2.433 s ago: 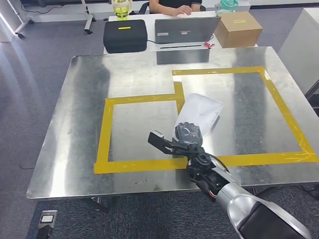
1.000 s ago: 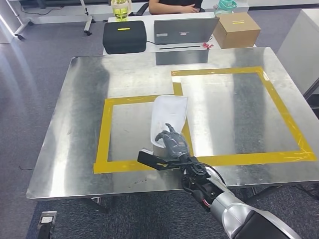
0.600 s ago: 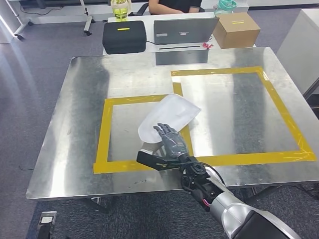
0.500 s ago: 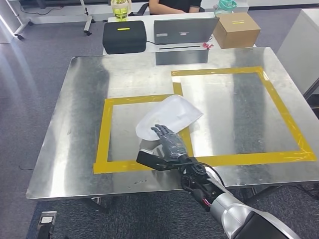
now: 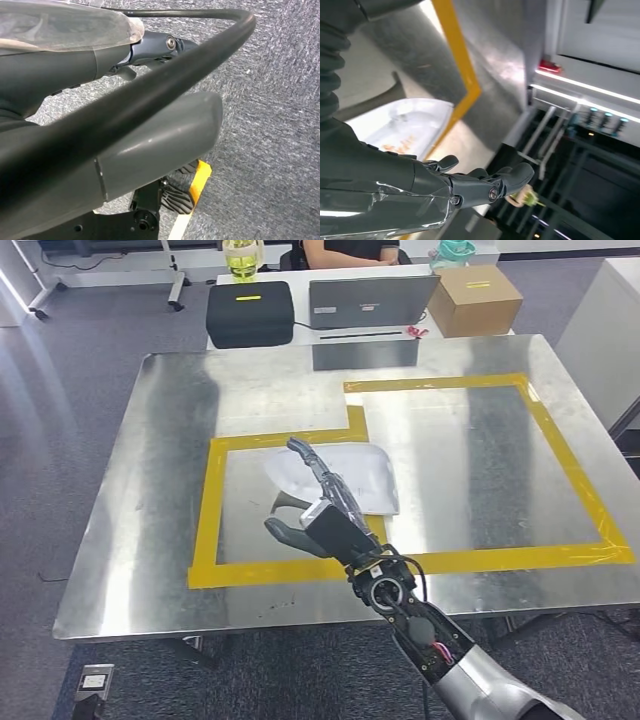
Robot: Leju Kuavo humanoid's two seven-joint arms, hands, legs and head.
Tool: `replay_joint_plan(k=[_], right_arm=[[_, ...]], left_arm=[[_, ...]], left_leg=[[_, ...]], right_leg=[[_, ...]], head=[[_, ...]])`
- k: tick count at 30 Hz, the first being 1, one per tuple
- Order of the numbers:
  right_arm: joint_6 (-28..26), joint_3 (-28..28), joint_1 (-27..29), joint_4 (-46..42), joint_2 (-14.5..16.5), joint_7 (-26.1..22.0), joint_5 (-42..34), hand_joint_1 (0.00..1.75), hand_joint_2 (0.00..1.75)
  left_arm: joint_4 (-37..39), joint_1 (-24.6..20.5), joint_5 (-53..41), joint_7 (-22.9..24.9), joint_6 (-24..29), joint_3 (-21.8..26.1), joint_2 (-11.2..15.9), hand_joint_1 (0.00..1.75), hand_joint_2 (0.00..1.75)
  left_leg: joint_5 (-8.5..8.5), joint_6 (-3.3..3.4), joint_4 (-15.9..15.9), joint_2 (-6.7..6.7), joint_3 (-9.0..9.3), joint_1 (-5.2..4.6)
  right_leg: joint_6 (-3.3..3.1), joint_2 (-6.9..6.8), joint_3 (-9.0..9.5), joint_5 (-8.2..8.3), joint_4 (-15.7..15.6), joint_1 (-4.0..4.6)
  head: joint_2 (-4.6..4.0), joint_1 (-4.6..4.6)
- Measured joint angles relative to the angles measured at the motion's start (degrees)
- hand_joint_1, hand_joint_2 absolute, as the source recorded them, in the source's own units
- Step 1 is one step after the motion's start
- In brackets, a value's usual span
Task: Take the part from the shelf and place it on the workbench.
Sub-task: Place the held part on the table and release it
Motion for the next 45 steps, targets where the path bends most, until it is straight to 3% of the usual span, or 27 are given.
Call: replay_joint_plan(k=[7, 18, 24, 27, 29, 32, 33, 34, 35, 37, 39, 42, 44, 45], right_arm=[[0.5, -0.43, 1.8, -9.67, -1.99, -1.83, -1.48, 0.0, 0.0], [6.42, -0.44, 6.6, -20.27, -4.01, -5.73, -9.96, 0.0, 0.0], [6.73, -0.43, 7.95, -21.4, -4.4, -6.19, -10.15, 0.0, 0.0], [6.8, -0.43, 8.08, -21.8, -4.56, -6.23, -10.21, 0.0, 0.0], [6.89, -0.42, 8.1, -22.04, -4.71, -6.29, -10.26, 0.0, 0.0], [6.93, -0.4, 8.43, -22.14, -5.12, -6.32, -10.28, 0.0, 0.0], [6.93, -0.4, 8.61, -22.14, -5.3, -6.31, -10.28, 0.0, 0.0], [6.93, -0.4, 8.73, -22.14, -5.44, -6.31, -10.28, 0.0, 0.0], [6.93, -0.4, 8.79, -22.16, -5.55, -6.31, -10.28, 0.0, 0.0], [6.93, -0.39, 8.78, -22.18, -5.66, -6.31, -10.28, 0.0, 0.0], [6.94, -0.39, 8.78, -22.27, -5.72, -6.33, -10.28, 0.0, 0.0], [6.98, -0.38, 8.77, -22.39, -5.82, -6.36, -10.28, 0.0, 0.0], [7.05, -0.38, 8.68, -22.42, -5.83, -6.38, -10.3, 0.0, 0.0], [7.11, -0.38, 8.64, -22.43, -5.83, -6.38, -10.32, 0.0, 0.0]], left_arm=[[0.0, 0.02, 0.04, 0.0, 0.32, 0.0, 0.02, 0.0, 0.0], [0.0, 0.01, 0.65, 0.15, 1.07, 0.0, -0.01, 0.0, 0.0], [0.0, 0.02, 0.87, 0.72, 1.08, 0.0, 0.01, 0.0, 0.0], [0.0, -0.02, 0.97, 1.03, 1.08, 0.0, -0.01, 0.0, 0.0], [0.0, -0.09, 1.01, 1.15, 1.08, 0.0, -0.07, 0.0, 0.0], [0.0, -0.01, 1.01, 1.21, 1.08, 0.0, -0.12, 0.0, 0.0], [0.0, 0.03, 1.01, 1.21, 1.08, 0.0, -0.14, 0.0, 0.0], [0.0, 0.06, 1.01, 1.22, 1.08, 0.0, -0.18, 0.0, 0.0], [0.0, 0.07, 1.01, 1.22, 1.08, 0.0, -0.21, 0.0, 0.0], [0.0, 0.06, 1.01, 1.22, 1.08, 0.0, -0.26, 0.0, 0.0], [0.0, 0.01, 1.01, 1.22, 1.08, 0.0, -0.26, 0.0, 0.0], [0.0, -0.04, 1.01, 1.22, 1.08, 0.0, -0.3, 0.0, 0.0], [0.0, -0.12, 1.01, 1.22, 1.08, 0.0, -0.34, 0.0, 0.0], [0.0, -0.17, 1.01, 1.23, 1.08, 0.0, -0.35, 0.0, 0.0]], left_leg=[[0.0, 0.0, 0.0, 0.0, 0.01, 0.0], [-0.01, 0.02, 0.03, 0.0, -0.02, -0.01], [-0.08, 0.47, 0.26, -0.01, -0.19, -0.37], [0.66, 1.08, -0.29, 0.14, -0.06, -0.26], [1.48, 1.59, -1.25, 0.42, 0.1, 0.19], [1.88, 1.85, -1.58, 0.64, -0.1, 0.36], [1.9, 1.82, -1.53, 0.66, -0.16, 0.38], [1.91, 1.76, -1.45, 0.67, -0.19, 0.45], [1.87, 1.65, -1.3, 0.65, -0.2, 0.55], [1.62, 1.15, -0.8, 0.58, -0.31, 0.76], [1.57, 0.31, -0.23, 0.49, -0.74, 0.73], [1.79, -0.79, 0.25, 0.45, -1.35, 0.74], [-0.19, -1.26, 2.48, 0.45, -2.48, 0.84], [-2.25, -1.42, 5.31, 0.44, -3.79, 0.88]], right_leg=[[0.0, 0.0, 0.0, 0.0, 0.0, 0.0], [0.02, 0.0, 0.01, 0.01, -0.03, -0.02], [0.51, -0.01, 0.0, 0.18, -0.12, -0.43], [1.08, -0.02, -0.03, 0.44, -0.28, -0.51], [1.56, -0.06, -1.09, -1.54, 1.84, -0.43], [2.23, -0.11, -5.23, -7.54, 13.05, -0.85], [2.44, -0.13, -6.05, -8.33, 15.83, -1.07], [2.66, -0.15, -5.82, -7.9, 16.27, -1.28], [2.85, -0.18, -4.5, -6.44, 14.31, -1.49], [3.14, -0.17, 0.09, -3.18, 6.24, -1.79], [2.93, -0.03, 3.02, -2.17, 1.06, -1.65], [1.99, 0.05, 3.09, -2.26, 0.19, -1.46], [0.91, -0.05, 2.61, -1.77, -0.27, -1.59], [0.34, -0.13, 2.19, -1.42, -0.45, -1.62]], head=[[0.0, 0.01], [0.0, -0.03], [0.0, -0.31], [0.0, -0.56], [0.0, -0.39], [0.0, 0.54], [0.0, 0.73], [0.0, 0.84], [0.0, 0.93], [0.0, 1.25], [0.0, 1.52], [0.0, 1.29], [0.0, 0.78], [0.0, 0.36]])
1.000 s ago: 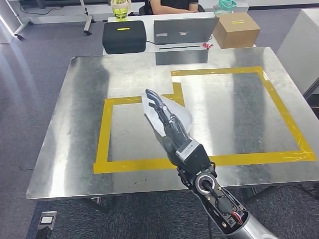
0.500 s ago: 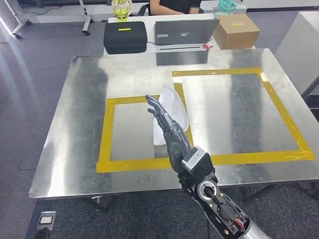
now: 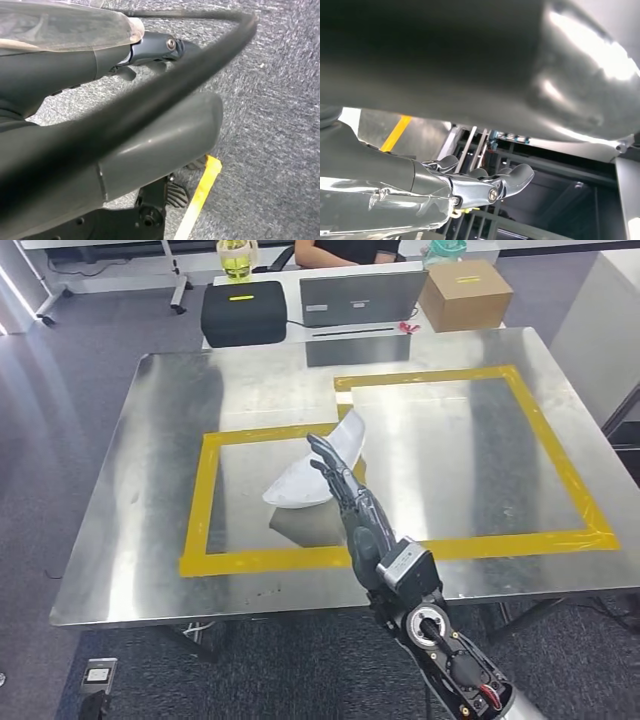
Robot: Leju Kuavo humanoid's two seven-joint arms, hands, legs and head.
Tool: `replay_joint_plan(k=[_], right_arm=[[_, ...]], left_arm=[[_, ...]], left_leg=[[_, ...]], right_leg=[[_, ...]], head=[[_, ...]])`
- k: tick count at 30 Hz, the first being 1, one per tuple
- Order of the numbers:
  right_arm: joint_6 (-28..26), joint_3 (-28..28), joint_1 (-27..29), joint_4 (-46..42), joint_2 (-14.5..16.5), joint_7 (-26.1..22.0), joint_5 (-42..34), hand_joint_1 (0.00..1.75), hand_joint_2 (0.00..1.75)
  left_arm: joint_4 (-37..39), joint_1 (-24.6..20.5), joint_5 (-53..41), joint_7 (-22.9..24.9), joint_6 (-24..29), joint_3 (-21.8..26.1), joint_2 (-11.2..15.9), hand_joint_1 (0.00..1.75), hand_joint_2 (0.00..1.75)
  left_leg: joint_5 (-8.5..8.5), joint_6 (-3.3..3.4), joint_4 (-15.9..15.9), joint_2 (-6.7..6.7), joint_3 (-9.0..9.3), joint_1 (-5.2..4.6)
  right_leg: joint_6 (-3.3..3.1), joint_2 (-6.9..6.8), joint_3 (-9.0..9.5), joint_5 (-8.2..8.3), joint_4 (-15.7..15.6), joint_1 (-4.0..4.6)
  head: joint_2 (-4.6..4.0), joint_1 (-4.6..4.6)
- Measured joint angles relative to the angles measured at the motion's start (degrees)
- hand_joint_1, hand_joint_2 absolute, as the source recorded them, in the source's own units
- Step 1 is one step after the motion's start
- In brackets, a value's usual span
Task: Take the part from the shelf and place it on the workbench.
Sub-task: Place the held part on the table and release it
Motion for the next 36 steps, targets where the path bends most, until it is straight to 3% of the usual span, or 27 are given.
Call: replay_joint_plan(k=[2, 3, 4, 5, 6, 8, 9, 10, 12, 13, 14, 15, 17, 18, 19, 20, 21, 23, 24, 26, 28, 29, 31, 33, 34, 35, 36], right_arm=[[0.17, 0.01, -0.05, 0.0, -0.01, 0.01, -0.16, 0.0, 0.0], [0.24, 0.01, -0.04, 0.01, -0.01, 0.01, -0.28, 0.0, 0.0], [0.31, 0.01, -0.03, 0.02, -0.02, 0.0, -0.4, 0.0, 0.0], [0.36, 0.01, -0.04, 0.03, -0.02, -0.01, -0.49, 0.0, 0.0], [0.37, 0.01, -0.05, 0.03, -0.03, -0.03, -0.56, 0.0, 0.0], [0.39, 0.01, -0.09, 0.01, -0.04, -0.1, -0.66, 0.0, 0.0], [0.39, 0.01, -0.12, -0.01, -0.05, -0.14, -0.7, 0.0, 0.0], [0.39, 0.01, -0.16, -0.03, -0.05, -0.19, -0.73, 0.0, 0.0], [0.4, 0.05, -0.14, -0.03, -0.1, -0.22, -0.75, 0.0, 0.0], [0.4, 0.08, -0.13, -0.03, -0.14, -0.24, -0.78, 0.0, 0.0], [0.41, 0.09, -0.1, -0.01, -0.19, -0.22, -0.82, 0.0, 0.0], [0.41, 0.09, -0.09, 0.01, -0.27, -0.24, -0.86, 0.0, 0.0], [0.41, 0.1, -0.08, 0.06, -0.42, -0.25, -0.92, 0.0, 0.0], [0.41, 0.11, -0.07, 0.11, -0.54, -0.26, -0.92, 0.0, 0.0], [0.41, 0.13, -0.07, 0.18, -0.65, -0.27, -0.93, 0.0, 0.0], [0.41, 0.14, -0.07, 0.23, -0.74, -0.27, -0.93, 0.0, 0.0], [0.41, 0.15, -0.08, 0.27, -0.79, -0.29, -0.93, 0.0, 0.0], [0.41, 0.16, -0.13, 0.28, -0.81, -0.36, -1.03, 0.0, 0.0], [0.42, 0.17, -0.16, 0.28, -0.81, -0.41, -1.15, 0.0, 0.0], [0.45, 0.18, -0.2, 0.28, -0.82, -0.5, -1.5, 0.0, 0.0], [0.51, 0.19, -0.24, 0.3, -0.83, -0.56, -1.81, 0.0, 0.0], [0.54, 0.2, -0.32, 0.31, -0.83, -0.6, -1.96, 0.0, 0.0], [0.56, 0.23, -0.53, 0.34, -0.83, -0.71, -2.27, 0.0, 0.0], [0.57, 0.25, -0.57, 0.4, -0.83, -0.84, -2.67, 0.0, 0.0], [0.58, 0.25, -0.55, 0.45, -0.83, -0.89, -2.81, 0.0, 0.0], [0.61, 0.25, -0.53, 0.52, -0.84, -0.93, -2.94, 0.0, 0.0], [0.65, 0.25, -0.52, 0.57, -0.85, -0.97, -3.04, 0.0, 0.0]], left_arm=[[0.0, -0.03, 0.0, 0.0, 0.0, 0.0, -0.02, 0.0, 0.0], [0.0, -0.01, 0.0, 0.01, 0.0, 0.0, -0.03, 0.0, 0.0], [0.0, 0.01, 0.0, 0.01, 0.0, 0.0, -0.06, 0.0, 0.0], [0.0, 0.0, 0.0, 0.01, 0.0, 0.0, -0.09, 0.0, 0.0], [0.0, -0.03, 0.0, 0.02, 0.0, 0.0, -0.1, 0.0, 0.0], [0.0, -0.19, 0.0, 0.02, 0.0, 0.0, -0.1, 0.0, 0.0], [0.0, -0.27, 0.0, 0.01, 0.0, 0.0, -0.11, 0.0, 0.0], [0.0, -0.34, 0.0, 0.01, 0.01, 0.0, -0.1, 0.0, 0.0], [0.0, -0.35, 0.0, 0.01, 0.02, 0.0, -0.06, 0.0, 0.0], [0.0, -0.36, -0.01, 0.01, 0.02, 0.0, -0.04, 0.0, 0.0], [0.0, -0.35, -0.01, 0.01, 0.02, 0.0, -0.02, 0.0, 0.0], [0.0, -0.34, -0.02, 0.02, 0.02, 0.0, -0.02, 0.0, 0.0], [0.0, -0.29, -0.07, 0.02, 0.02, 0.0, 0.01, 0.0, 0.0], [0.0, -0.26, -0.1, 0.02, 0.02, 0.0, 0.01, 0.0, 0.0], [0.0, -0.23, -0.14, 0.02, 0.02, 0.0, -0.03, 0.0, 0.0], [0.0, -0.19, -0.16, 0.02, 0.02, 0.0, -0.07, 0.0, 0.0], [0.0, -0.15, -0.17, 0.02, 0.02, 0.0, -0.12, 0.0, 0.0], [0.0, -0.11, -0.19, 0.02, 0.02, 0.0, -0.22, 0.0, 0.0], [0.0, -0.1, -0.21, 0.02, 0.01, 0.0, -0.25, 0.0, 0.0], [0.0, -0.1, -0.27, 0.02, 0.01, 0.0, -0.28, 0.0, 0.0], [0.0, -0.06, -0.33, 0.02, 0.01, 0.0, -0.25, 0.0, 0.0], [0.0, -0.07, -0.34, 0.02, 0.01, 0.0, -0.25, 0.0, 0.0], [0.0, -0.14, -0.36, 0.02, 0.0, 0.0, -0.23, 0.0, 0.0], [0.0, -0.18, -0.37, 0.02, 0.0, 0.0, -0.25, 0.0, 0.0], [0.0, -0.15, -0.37, 0.01, 0.0, 0.0, -0.26, 0.0, 0.0], [0.0, -0.13, -0.37, 0.01, 0.0, 0.0, -0.27, 0.0, 0.0], [0.0, -0.12, -0.37, -0.01, 0.01, 0.0, -0.28, 0.0, 0.0]], left_leg=[[-4.37, -0.22, 7.93, -0.01, -3.5, 0.0], [-5.48, -0.26, 10.99, -0.01, -4.69, 0.0], [-5.41, -0.22, 12.14, -0.01, -4.91, -0.01], [-4.23, -0.09, 10.98, -0.01, -3.97, -0.03], [-2.39, 0.11, 7.77, 0.0, -1.94, -0.05], [0.3, 0.62, -0.94, -0.02, 3.33, -0.26], [0.95, 0.89, -3.93, -0.04, 4.99, -0.47], [1.1, 1.14, -5.62, -0.07, 5.8, -0.71], [1.82, 1.82, -6.06, -0.07, 5.33, -0.93], [2.29, 2.2, -6.26, 0.02, 4.99, -0.87], [2.88, 2.66, -6.41, 0.13, 4.51, -0.78], [3.51, 3.03, -6.53, 0.24, 3.91, -0.66], [4.61, 3.41, -6.48, 0.33, 2.53, -0.74], [5.15, 3.42, -6.44, 0.33, 1.81, -0.77], [5.67, 3.38, -6.38, 0.32, 1.1, -0.79], [6.15, 3.31, -6.3, 0.31, 0.44, -0.81], [6.57, 3.19, -6.21, 0.29, -0.15, -0.81], [7.24, 2.79, -5.95, 0.28, -0.97, -0.87], [7.59, 2.49, -5.87, 0.28, -1.24, -0.92], [8.38, 1.77, -5.88, 0.3, -1.56, -0.93], [8.65, 1.08, -5.71, 0.21, -1.86, -0.88], [7.6, 0.78, -4.73, 0.13, -2.37, -0.84], [2.58, 0.27, 1.06, -0.02, -4.73, -0.6], [-2.26, -0.27, 9.54, 0.0, -7.62, -0.38], [-2.71, -0.49, 12.54, -0.01, -8.38, -0.26], [-1.72, -0.66, 13.77, -0.03, -8.24, -0.11], [0.22, -0.75, 12.77, -0.1, -7.03, 0.07]], right_leg=[[-0.66, -0.08, -1.2, 0.76, 0.01, 0.26], [-0.81, -0.1, -1.82, 1.19, 0.02, 0.42], [-0.86, -0.11, -2.42, 1.63, 0.03, 0.57], [-0.86, -0.11, -2.97, 2.08, 0.04, 0.69], [-0.82, -0.1, -3.45, 2.51, 0.04, 0.78], [-0.51, -0.1, -4.19, 3.38, 0.06, 0.92], [-0.24, -0.13, -4.36, 3.79, 0.02, 0.95], [0.09, -0.17, -4.47, 4.2, -0.02, 0.93], [0.79, -0.21, -4.61, 4.92, -0.26, 0.82], [1.11, -0.2, -4.97, 4.49, 0.04, 0.72], [1.37, -0.18, -5.55, 3.03, 1.15, 0.65], [1.6, -0.17, -6.46, 0.44, 3.62, 0.6], [1.9, -0.17, -8.45, -5.66, 11.4, 0.51], [2.02, -0.17, -8.98, -7.45, 15.05, 0.51], [2.06, -0.17, -8.69, -7.78, 17.04, 0.51], [2.04, -0.17, -7.38, -6.96, 16.92, 0.52], [1.92, -0.17, -5.0, -5.44, 14.48, 0.53], [1.44, -0.14, 1.39, -3.32, 5.49, 0.67], [1.21, -0.13, 3.9, -3.12, 1.5, 0.78], [0.79, -0.1, 5.86, -3.42, -2.15, 1.07], [0.2, -0.24, 5.22, -2.64, -2.61, 0.96], [-0.2, -0.35, 4.84, -2.11, -2.85, 0.82], [-0.88, -0.5, 3.77, -0.96, -3.16, 0.6], [-1.14, -0.24, 2.17, 0.02, -3.15, 0.62], [-1.1, 0.02, 1.43, 0.46, -3.14, 0.62], [-0.99, 0.28, 0.76, 0.96, -3.11, 0.61], [-0.82, 0.65, 0.2, 1.4, -3.08, 0.59]], head=[[0.0, -0.91], [0.0, -1.25], [0.0, -1.5], [0.0, -1.7], [0.0, -1.89], [0.0, -2.15], [0.0, -2.11], [0.0, -2.11], [-0.01, -1.9], [-0.01, -1.91], [-0.01, -1.74], [0.0, -1.53], [0.0, -0.95], [0.0, -0.67], [0.0, -0.43], [0.0, -0.19], [0.0, 0.06], [0.0, 0.56], [0.0, 0.67], [0.0, 0.71], [0.0, 0.59], [0.0, 0.45], [-0.01, -0.18], [-0.01, -0.81], [-0.01, -0.97], [0.0, -1.17], [0.0, -1.37]])
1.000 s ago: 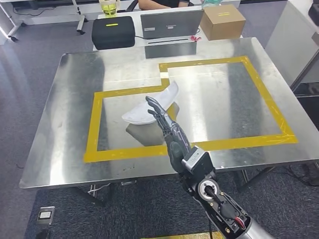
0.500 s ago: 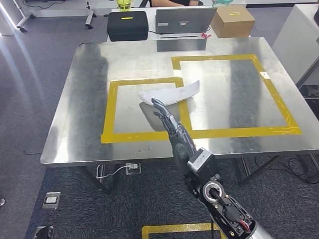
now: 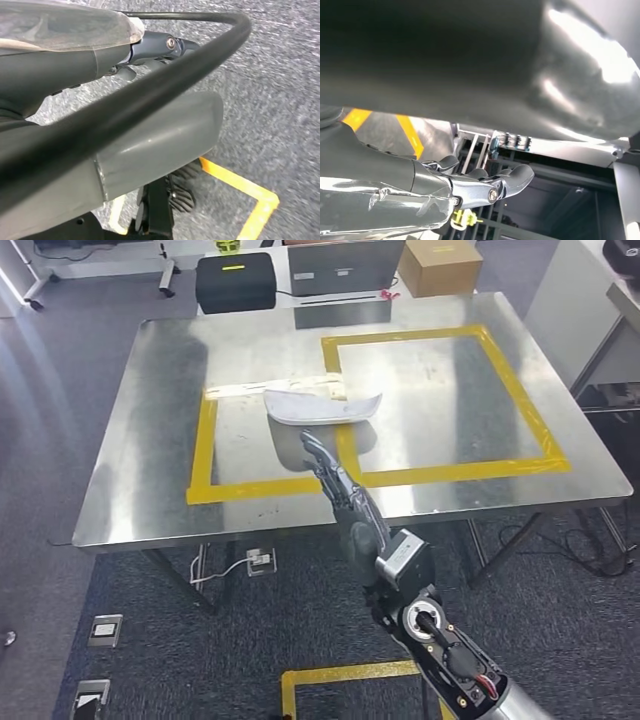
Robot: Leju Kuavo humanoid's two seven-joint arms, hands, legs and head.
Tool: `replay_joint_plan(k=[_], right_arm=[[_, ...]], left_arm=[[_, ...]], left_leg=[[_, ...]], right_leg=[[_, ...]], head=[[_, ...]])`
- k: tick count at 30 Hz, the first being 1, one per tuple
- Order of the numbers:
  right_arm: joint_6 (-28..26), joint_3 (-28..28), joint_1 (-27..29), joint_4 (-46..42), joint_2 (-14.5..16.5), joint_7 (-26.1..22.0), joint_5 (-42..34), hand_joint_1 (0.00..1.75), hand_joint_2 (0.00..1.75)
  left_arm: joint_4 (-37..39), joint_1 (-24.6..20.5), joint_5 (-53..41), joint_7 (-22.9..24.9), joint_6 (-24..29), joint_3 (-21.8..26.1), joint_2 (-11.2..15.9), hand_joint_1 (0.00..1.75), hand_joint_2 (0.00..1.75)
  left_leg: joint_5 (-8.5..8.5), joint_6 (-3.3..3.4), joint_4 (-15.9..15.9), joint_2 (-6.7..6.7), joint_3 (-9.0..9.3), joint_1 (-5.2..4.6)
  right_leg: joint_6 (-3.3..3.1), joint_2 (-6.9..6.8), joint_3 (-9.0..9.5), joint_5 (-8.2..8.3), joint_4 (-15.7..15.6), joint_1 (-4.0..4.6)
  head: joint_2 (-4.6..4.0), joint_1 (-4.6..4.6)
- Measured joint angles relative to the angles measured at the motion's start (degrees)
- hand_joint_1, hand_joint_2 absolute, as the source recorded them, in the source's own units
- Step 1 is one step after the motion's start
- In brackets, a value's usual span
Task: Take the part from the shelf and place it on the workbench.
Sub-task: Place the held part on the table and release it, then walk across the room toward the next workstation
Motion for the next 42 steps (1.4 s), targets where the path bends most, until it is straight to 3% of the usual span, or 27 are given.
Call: replay_joint_plan(k=[2, 3, 5, 6, 8, 9, 12, 13, 14, 15, 16, 18, 20, 22, 24, 26, 27, 28, 29, 30, 31, 33, 35, 37, 39, 41, 42], right_arm=[[0.09, -0.01, -0.03, 0.07, -0.02, -0.07, -0.2, 0.0, 0.0], [0.13, -0.01, -0.09, 0.07, -0.02, -0.09, -0.29, 0.0, 0.0], [0.15, -0.02, -0.25, 0.06, -0.04, -0.16, -0.38, 0.0, 0.0], [0.16, -0.03, -0.27, 0.06, -0.05, -0.17, -0.44, 0.0, 0.0], [0.18, -0.04, -0.23, 0.07, -0.13, -0.19, -0.6, 0.0, 0.0], [0.19, -0.05, -0.21, 0.07, -0.18, -0.2, -0.65, 0.0, 0.0], [0.22, -0.05, -0.17, 0.21, -0.37, -0.24, -0.89, 0.0, 0.0], [0.24, -0.05, -0.1, 0.31, -0.44, -0.25, -1.01, 0.0, 0.0], [0.26, -0.05, -0.01, 0.41, -0.5, -0.26, -1.12, 0.0, 0.0], [0.26, -0.06, 0.05, 0.47, -0.54, -0.3, -1.2, 0.0, 0.0], [0.26, -0.07, 0.08, 0.49, -0.55, -0.34, -1.26, 0.0, 0.0], [0.28, -0.07, 0.03, 0.51, -0.56, -0.44, -1.29, 0.0, 0.0], [0.31, -0.08, 0.0, 0.53, -0.57, -0.49, -1.31, 0.0, 0.0], [0.33, -0.09, 0.01, 0.51, -0.57, -0.5, -1.36, 0.0, 0.0], [0.32, -0.11, -0.08, 0.48, -0.57, -0.54, -1.42, 0.0, 0.0], [0.27, -0.13, -0.15, 0.48, -0.58, -0.54, -1.51, 0.0, 0.0], [0.24, -0.13, -0.11, 0.49, -0.58, -0.51, -1.55, 0.0, 0.0], [0.2, -0.14, -0.03, 0.51, -0.59, -0.51, -1.55, 0.0, 0.0], [0.17, -0.14, 0.05, 0.52, -0.6, -0.5, -1.55, 0.0, 0.0], [0.13, -0.15, 0.1, 0.53, -0.6, -0.5, -1.55, 0.0, 0.0], [0.1, -0.16, 0.12, 0.53, -0.6, -0.5, -1.55, 0.0, 0.0], [-0.02, -0.19, 0.1, 0.53, -0.6, -0.51, -1.55, 0.0, 0.0], [-0.17, -0.31, 0.11, 0.5, -0.6, -0.54, -1.55, 0.0, 0.0], [-0.24, -0.54, 0.28, 0.47, -0.65, -0.56, -1.55, 0.0, 0.0], [-0.23, -0.79, 0.47, 0.39, -0.73, -0.56, -1.55, 0.0, 0.0], [-0.19, -0.96, 0.58, 0.32, -0.78, -0.55, -1.55, 0.0, 0.0], [-0.16, -1.02, 0.67, 0.33, -0.8, -0.53, -1.55, 0.0, 0.0]], left_arm=[[0.0, 0.01, 0.0, -0.02, 0.01, 0.0, 0.02, 0.0, 0.0], [0.0, 0.02, 0.0, -0.03, 0.02, 0.0, 0.04, 0.0, 0.0], [0.0, 0.0, 0.0, -0.04, 0.02, 0.0, 0.09, 0.0, 0.0], [0.0, -0.03, 0.02, -0.04, 0.02, 0.0, 0.09, 0.0, 0.0], [0.0, -0.06, 0.03, -0.04, 0.03, 0.0, 0.05, 0.0, 0.0], [0.0, 0.02, 0.04, -0.04, 0.07, 0.0, 0.05, 0.0, 0.0], [0.0, 0.23, 0.13, -0.04, 0.3, 0.0, 0.12, 0.0, 0.0], [0.0, 0.24, 0.17, -0.04, 0.36, 0.0, 0.14, 0.0, 0.0], [0.0, 0.24, 0.21, -0.04, 0.4, 0.0, 0.16, 0.0, 0.0], [0.0, 0.23, 0.23, -0.04, 0.42, 0.0, 0.16, 0.0, 0.0], [0.0, 0.21, 0.24, -0.04, 0.43, 0.0, 0.15, 0.0, 0.0], [0.0, 0.18, 0.29, -0.03, 0.44, -0.01, 0.14, 0.0, 0.0], [0.0, 0.14, 0.36, -0.03, 0.46, -0.02, 0.11, 0.0, 0.0], [-0.01, -0.01, 0.38, -0.02, 0.48, -0.02, 0.09, 0.0, 0.0], [-0.02, -0.16, 0.37, -0.02, 0.47, -0.02, 0.13, 0.0, 0.0], [-0.02, -0.16, 0.32, -0.02, 0.46, -0.02, 0.16, 0.0, 0.0], [-0.02, -0.08, 0.29, -0.02, 0.45, -0.02, 0.15, 0.0, 0.0], [-0.02, 0.03, 0.28, -0.02, 0.44, -0.02, 0.13, 0.0, 0.0], [-0.02, 0.12, 0.26, -0.02, 0.43, -0.02, 0.11, 0.0, 0.0], [-0.02, 0.16, 0.24, -0.02, 0.42, -0.02, 0.11, 0.0, 0.0], [-0.02, 0.15, 0.23, -0.02, 0.41, -0.02, 0.13, 0.0, 0.0], [-0.02, 0.13, 0.21, -0.02, 0.4, -0.02, 0.24, 0.0, 0.0], [-0.02, 0.11, 0.13, -0.02, 0.38, -0.02, 0.3, 0.0, 0.0], [-0.02, -0.01, 0.06, -0.02, 0.37, -0.02, 0.2, 0.0, 0.0], [-0.02, -0.09, 0.18, -0.02, 0.38, -0.02, 0.14, 0.0, 0.0], [-0.02, 0.08, 0.34, -0.02, 0.42, -0.02, 0.16, 0.0, 0.0], [-0.02, 0.22, 0.38, -0.02, 0.43, -0.02, 0.16, 0.0, 0.0]], left_leg=[[3.43, 0.05, -7.66, -1.22, 5.52, 0.3], [3.88, 0.23, -12.46, -2.13, 8.55, 0.43], [3.14, 0.59, -18.59, -3.24, 12.18, 0.37], [2.71, 0.85, -19.63, -2.92, 12.44, 0.36], [2.56, 1.48, -20.01, -1.68, 12.35, 0.35], [2.69, 1.89, -20.1, -1.02, 12.3, 0.34], [2.85, 2.66, -20.13, 0.8, 12.22, -0.1], [2.85, 2.74, -20.11, 1.38, 12.24, -0.23], [2.81, 2.78, -20.1, 1.94, 12.33, -0.32], [2.72, 2.8, -20.08, 2.46, 12.52, -0.38], [2.55, 2.77, -20.06, 2.95, 12.79, -0.42], [2.16, 2.51, -19.8, 3.81, 13.07, -0.69], [1.97, 2.14, -19.3, 4.74, 12.74, -1.07], [1.59, 1.7, -18.83, 5.54, 12.43, -1.19], [-0.3, 1.15, -16.14, 3.78, 11.24, -1.0], [-3.87, 0.75, -8.59, 1.07, 7.43, -0.77], [-5.38, 0.65, -4.27, 0.52, 5.05, -0.72], [-5.97, 0.59, -1.23, 0.36, 3.2, -0.7], [-5.33, 0.61, -0.42, 0.3, 2.37, -0.7], [-3.66, 0.69, -1.94, 0.19, 2.71, -0.7], [-1.25, 0.84, -5.48, -0.23, 4.11, -0.68], [2.48, 1.24, -13.69, -2.51, 7.57, -0.51], [3.46, 1.65, -17.41, -3.9, 9.01, -0.46], [3.68, 2.2, -17.72, -2.75, 9.03, -0.42], [4.08, 2.91, -18.03, -1.33, 9.02, -0.18], [4.29, 3.35, -18.18, 0.07, 8.9, -0.2], [4.31, 3.42, -18.17, 0.82, 8.82, -0.28]], right_leg=[[0.46, 0.79, -0.81, 0.71, 0.1, 0.01], [0.74, 1.18, -1.11, 1.02, 0.27, 0.09], [1.29, 1.96, -1.8, 1.63, 0.72, 0.22], [1.6, 2.45, -2.16, 1.94, 0.95, 0.25], [2.09, 2.16, -3.35, 1.22, 2.27, 0.18], [2.29, 1.49, -4.4, -0.16, 4.48, 0.18], [2.65, -0.3, -9.34, -5.93, 16.93, 0.09], [2.68, -0.43, -10.32, -6.64, 19.72, 0.09], [2.66, -0.53, -10.24, -6.24, 20.2, 0.09], [2.56, -0.76, -8.96, -4.79, 18.1, 0.1], [2.37, -1.35, -6.82, -2.66, 14.08, 0.13], [1.84, -3.3, -2.82, 0.0, 6.67, 0.54], [1.24, -4.04, -1.5, -0.04, 3.9, 0.96], [0.65, -2.88, -1.5, -0.35, 3.21, 0.78], [0.16, -1.69, -1.4, -0.3, 2.71, 0.41], [-0.21, -0.61, -1.51, -0.05, 2.54, 0.25], [-0.33, -0.05, -1.64, 0.06, 2.54, 0.26], [-0.38, 0.58, -1.75, 0.17, 2.55, 0.28], [-0.38, 1.26, -1.82, 0.27, 2.56, 0.29], [-0.31, 1.95, -1.85, 0.39, 2.58, 0.3], [-0.21, 2.63, -1.86, 0.5, 2.61, 0.29], [0.11, 3.87, -2.1, 0.7, 2.8, 0.38], [0.61, 5.05, -2.61, 1.01, 2.92, 0.48], [1.26, 5.96, -3.15, 1.35, 2.9, 0.45], [1.83, 3.93, -4.37, -0.11, 4.88, 0.61], [2.34, 0.67, -7.16, -4.16, 11.5, 0.54], [2.58, -0.09, -8.8, -6.28, 15.79, 0.32]], head=[[0.0, -0.42], [0.0, -0.56], [0.0, -0.55], [0.0, -0.41], [0.0, -0.02], [0.0, 0.37], [0.0, 1.58], [0.0, 1.79], [0.0, 1.97], [0.0, 2.16], [0.0, 2.34], [0.0, 2.75], [0.0, 2.89], [0.0, 2.78], [0.0, 2.29], [0.0, 1.39], [0.0, 0.99], [0.0, 0.67], [0.0, 0.45], [0.0, 0.24], [0.0, 0.03], [0.0, -0.38], [0.0, -0.45], [0.0, -0.29], [0.0, 0.11], [0.0, 0.9], [0.0, 1.28]])
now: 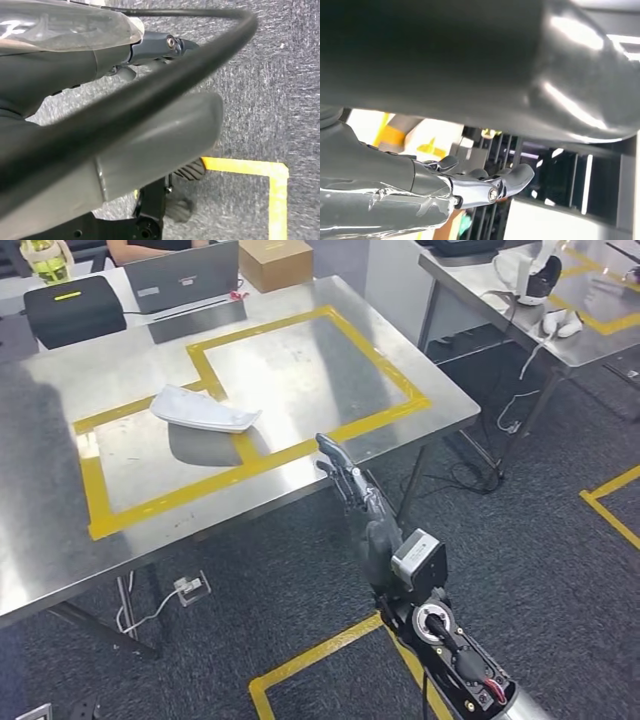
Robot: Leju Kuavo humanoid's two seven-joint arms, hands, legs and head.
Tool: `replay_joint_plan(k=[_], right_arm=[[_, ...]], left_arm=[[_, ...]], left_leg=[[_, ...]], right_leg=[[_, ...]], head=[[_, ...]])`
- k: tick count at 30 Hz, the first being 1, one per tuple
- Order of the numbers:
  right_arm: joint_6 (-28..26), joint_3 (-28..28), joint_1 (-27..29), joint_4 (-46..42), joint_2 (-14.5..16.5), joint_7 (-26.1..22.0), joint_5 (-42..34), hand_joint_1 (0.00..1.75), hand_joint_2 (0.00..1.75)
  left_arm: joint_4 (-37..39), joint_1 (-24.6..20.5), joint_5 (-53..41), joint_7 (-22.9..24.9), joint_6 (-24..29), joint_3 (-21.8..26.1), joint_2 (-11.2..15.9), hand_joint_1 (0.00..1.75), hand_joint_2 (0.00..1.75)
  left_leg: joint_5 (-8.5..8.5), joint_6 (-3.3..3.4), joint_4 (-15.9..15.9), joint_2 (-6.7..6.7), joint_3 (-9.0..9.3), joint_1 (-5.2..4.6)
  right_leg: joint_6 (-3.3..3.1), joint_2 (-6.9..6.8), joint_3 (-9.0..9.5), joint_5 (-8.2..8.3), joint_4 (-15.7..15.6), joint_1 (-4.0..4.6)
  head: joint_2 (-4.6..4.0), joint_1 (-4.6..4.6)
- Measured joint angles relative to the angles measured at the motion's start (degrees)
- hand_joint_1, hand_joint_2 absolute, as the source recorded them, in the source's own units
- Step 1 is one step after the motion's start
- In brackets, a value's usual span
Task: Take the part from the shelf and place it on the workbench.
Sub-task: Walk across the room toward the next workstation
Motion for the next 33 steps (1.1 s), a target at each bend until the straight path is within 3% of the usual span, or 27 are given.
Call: replay_joint_plan(k=[1, 2, 3, 5, 7, 8, 10, 11, 13, 15, 16, 17, 18, 19, 21, 22, 23, 25, 26, 27, 28, 30, 31, 32, 33], right_arm=[[0.03, -0.04, 0.13, 0.0, -0.02, 0.02, 0.01, 0.0, 0.0], [0.04, -0.07, 0.25, 0.01, -0.04, 0.03, 0.03, 0.0, 0.0], [0.06, -0.1, 0.34, 0.0, -0.07, 0.05, 0.07, 0.0, 0.0], [0.07, -0.13, 0.37, -0.12, -0.1, 0.05, 0.19, 0.0, 0.0], [0.08, -0.16, 0.28, -0.34, -0.1, 0.05, 0.26, 0.0, 0.0], [0.09, -0.17, 0.29, -0.44, -0.1, 0.06, 0.26, 0.0, 0.0], [0.08, -0.21, 0.38, -0.54, -0.12, 0.08, 0.26, 0.0, 0.0], [0.08, -0.23, 0.41, -0.64, -0.13, 0.07, 0.27, 0.0, 0.0], [0.1, -0.26, 0.28, -0.86, -0.13, 0.04, 0.3, 0.0, 0.0], [0.22, -0.25, 0.26, -0.93, -0.13, 0.11, 0.38, 0.0, 0.0], [0.28, -0.24, 0.35, -0.93, -0.13, 0.16, 0.42, 0.0, 0.0], [0.33, -0.25, 0.48, -0.93, -0.13, 0.2, 0.45, 0.0, 0.0], [0.34, -0.25, 0.59, -0.93, -0.13, 0.23, 0.46, 0.0, 0.0], [0.34, -0.25, 0.64, -0.94, -0.13, 0.25, 0.46, 0.0, 0.0], [0.34, -0.26, 0.64, -0.95, -0.13, 0.27, 0.49, 0.0, 0.0], [0.34, -0.27, 0.64, -0.96, -0.13, 0.28, 0.51, 0.0, 0.0], [0.34, -0.29, 0.64, -0.96, -0.14, 0.3, 0.55, 0.0, 0.0], [0.34, -0.37, 0.69, -0.97, -0.15, 0.31, 0.6, 0.0, 0.0], [0.34, -0.45, 0.74, -0.99, -0.15, 0.3, 0.62, 0.0, 0.0], [0.34, -0.55, 0.75, -1.04, -0.15, 0.3, 0.63, 0.0, 0.0], [0.34, -0.66, 0.76, -1.11, -0.16, 0.3, 0.63, 0.0, 0.0], [0.32, -0.79, 0.83, -1.22, -0.17, 0.3, 0.63, 0.0, 0.0], [0.32, -0.83, 0.94, -1.24, -0.18, 0.3, 0.63, 0.0, 0.0], [0.31, -0.86, 1.05, -1.24, -0.19, 0.31, 0.63, 0.0, 0.0], [0.32, -0.9, 1.13, -1.25, -0.2, 0.31, 0.63, 0.0, 0.0]], left_arm=[[0.0, 0.11, 0.02, 0.0, 0.01, 0.0, -0.01, 0.0, 0.0], [0.0, 0.16, 0.02, 0.0, 0.01, 0.0, -0.02, 0.0, 0.0], [0.0, 0.17, 0.01, 0.0, 0.01, 0.0, -0.04, 0.0, 0.0], [0.0, 0.1, 0.01, 0.0, 0.01, 0.0, -0.11, 0.0, 0.0], [0.0, 0.08, 0.01, 0.0, 0.01, 0.0, -0.13, 0.0, 0.0], [0.0, 0.04, 0.01, 0.0, 0.01, 0.0, -0.11, 0.0, 0.0], [0.0, -0.12, 0.0, 0.0, 0.0, 0.0, -0.09, 0.0, 0.0], [0.0, -0.22, 0.0, 0.0, -0.01, 0.0, -0.09, 0.0, 0.0], [0.0, -0.3, -0.01, 0.01, -0.04, 0.0, -0.07, 0.0, 0.0], [0.0, -0.16, 0.0, 0.02, -0.06, 0.0, -0.04, 0.0, 0.0], [0.0, -0.04, 0.0, 0.04, -0.06, 0.0, -0.03, 0.0, 0.0], [0.0, 0.07, 0.01, 0.05, -0.06, 0.0, -0.03, 0.0, 0.0], [0.0, 0.15, 0.01, 0.06, -0.06, 0.0, -0.02, 0.0, 0.0], [0.0, 0.16, 0.01, 0.07, -0.06, 0.0, -0.01, 0.0, 0.0], [0.0, 0.12, 0.01, 0.07, -0.06, 0.0, 0.14, 0.0, 0.0], [0.0, 0.07, 0.0, 0.07, -0.07, 0.0, 0.21, 0.0, 0.0], [0.0, 0.03, -0.01, 0.07, -0.07, 0.0, 0.28, 0.0, 0.0], [-0.01, -0.13, -0.01, 0.07, -0.1, 0.0, 0.27, 0.0, 0.0], [-0.01, -0.21, -0.01, 0.07, -0.15, 0.0, 0.27, 0.0, 0.0], [-0.02, -0.27, -0.01, 0.07, -0.19, 0.0, 0.27, 0.0, 0.0], [-0.02, -0.24, -0.01, 0.07, -0.23, 0.0, 0.29, 0.0, 0.0], [-0.02, -0.02, -0.01, 0.07, -0.26, 0.0, 0.33, 0.0, 0.0], [-0.02, 0.1, -0.01, 0.07, -0.26, 0.0, 0.33, 0.0, 0.0], [-0.02, 0.16, -0.01, 0.07, -0.26, 0.0, 0.31, 0.0, 0.0], [-0.02, 0.17, -0.01, 0.07, -0.26, 0.0, 0.28, 0.0, 0.0]], left_leg=[[0.0, 0.01, 0.02, 0.77, -0.05, -0.03], [-0.01, -0.01, 0.04, 1.5, -0.07, -0.03], [-0.04, -0.06, 0.06, 2.22, -0.03, 0.0], [-0.2, -0.31, 0.09, 3.48, 0.25, 0.02], [-0.38, -0.81, 0.27, 4.56, 0.43, -0.25], [-0.4, -1.07, 0.35, 5.1, 0.46, -0.42], [-0.36, -1.6, 0.37, 6.33, 0.54, -0.52], [-0.71, -1.91, 0.63, 6.14, 0.57, -0.38], [-3.21, -2.46, 4.09, 3.58, -0.84, -0.09], [-7.19, -2.7, 11.98, 0.48, -4.65, 0.05], [-8.49, -2.75, 15.69, -0.11, -6.58, 0.05], [-8.73, -2.74, 17.74, -0.4, -7.75, 0.04], [-7.73, -2.65, 17.35, -0.57, -7.74, 0.04], [-5.75, -2.48, 14.59, -0.87, -6.55, 0.04], [-1.62, -1.99, 5.91, -2.98, -2.54, 0.1], [-0.53, -1.84, 2.68, -3.96, -1.08, 0.14], [-0.16, -1.74, 0.9, -4.62, -0.31, 0.11], [-0.09, -1.46, 0.25, -3.88, -0.11, 0.09], [0.08, -1.19, 0.05, -3.15, -0.03, 0.17], [0.23, -0.84, -0.16, -2.46, 0.04, 0.29], [0.36, -0.55, -0.36, -1.7, 0.08, 0.43], [0.36, -0.27, -0.41, -0.27, 0.04, 0.34], [0.34, -0.26, -0.39, 0.47, 0.02, 0.3], [0.3, -0.29, -0.37, 1.19, 0.02, 0.3], [0.25, -0.37, -0.35, 1.87, 0.07, 0.33]], right_leg=[[0.22, -0.3, -1.14, -1.35, 3.32, -0.21], [0.41, -0.45, -1.38, -1.68, 4.77, -0.39], [0.55, -0.65, -0.4, -0.87, 3.76, -0.55], [0.56, -2.18, 4.25, 2.44, -4.14, -0.66], [0.07, -4.4, 8.16, 4.27, -11.12, -0.23], [-0.24, -4.96, 8.84, 4.35, -12.47, 0.01], [-0.99, -3.93, 8.84, 4.59, -12.74, 0.18], [-1.36, -3.27, 8.83, 4.82, -12.95, 0.14], [-2.15, -2.04, 8.78, 5.35, -13.42, -0.12], [-2.61, -0.82, 8.36, 5.71, -13.48, -0.16], [-2.74, -0.09, 8.15, 5.86, -13.47, -0.12], [-2.77, 0.72, 7.98, 6.0, -13.46, -0.08], [-2.73, 1.56, 7.89, 6.14, -13.43, -0.04], [-2.66, 2.41, 7.85, 6.25, -13.39, -0.04], [-2.39, 3.88, 7.69, 6.38, -13.19, 0.06], [-2.18, 4.51, 7.5, 6.44, -13.07, 0.11], [-1.93, 5.08, 7.28, 6.52, -12.97, 0.11], [-1.24, 6.29, 6.77, 6.81, -13.05, 0.0], [-0.93, 6.04, 6.48, 6.72, -12.86, 0.0], [-0.64, 4.96, 5.91, 6.1, -11.99, 0.09], [-0.38, 3.37, 4.81, 4.71, -9.79, 0.15], [0.14, 0.32, 1.54, 0.56, -2.03, -0.11], [0.42, -0.19, -0.13, -1.13, 1.95, -0.34], [0.64, -0.38, -1.04, -1.81, 4.3, -0.55], [0.82, -0.55, -0.8, -1.32, 4.33, -0.71]], head=[[0.0, 0.22], [0.0, 0.43], [0.0, 0.67], [0.0, 1.16], [0.0, 1.62], [0.0, 1.63], [0.0, 1.33], [0.0, 1.18], [0.0, 0.71], [0.0, -0.16], [0.0, -0.51], [0.0, -0.74], [0.0, -0.92], [0.0, -1.14], [0.0, -1.62], [0.0, -1.73], [0.0, -1.73], [0.0, -1.59], [0.0, -1.56], [0.0, -1.36], [0.0, -0.97], [0.0, -0.12], [0.0, 0.18], [0.0, 0.37], [0.0, 0.59]])
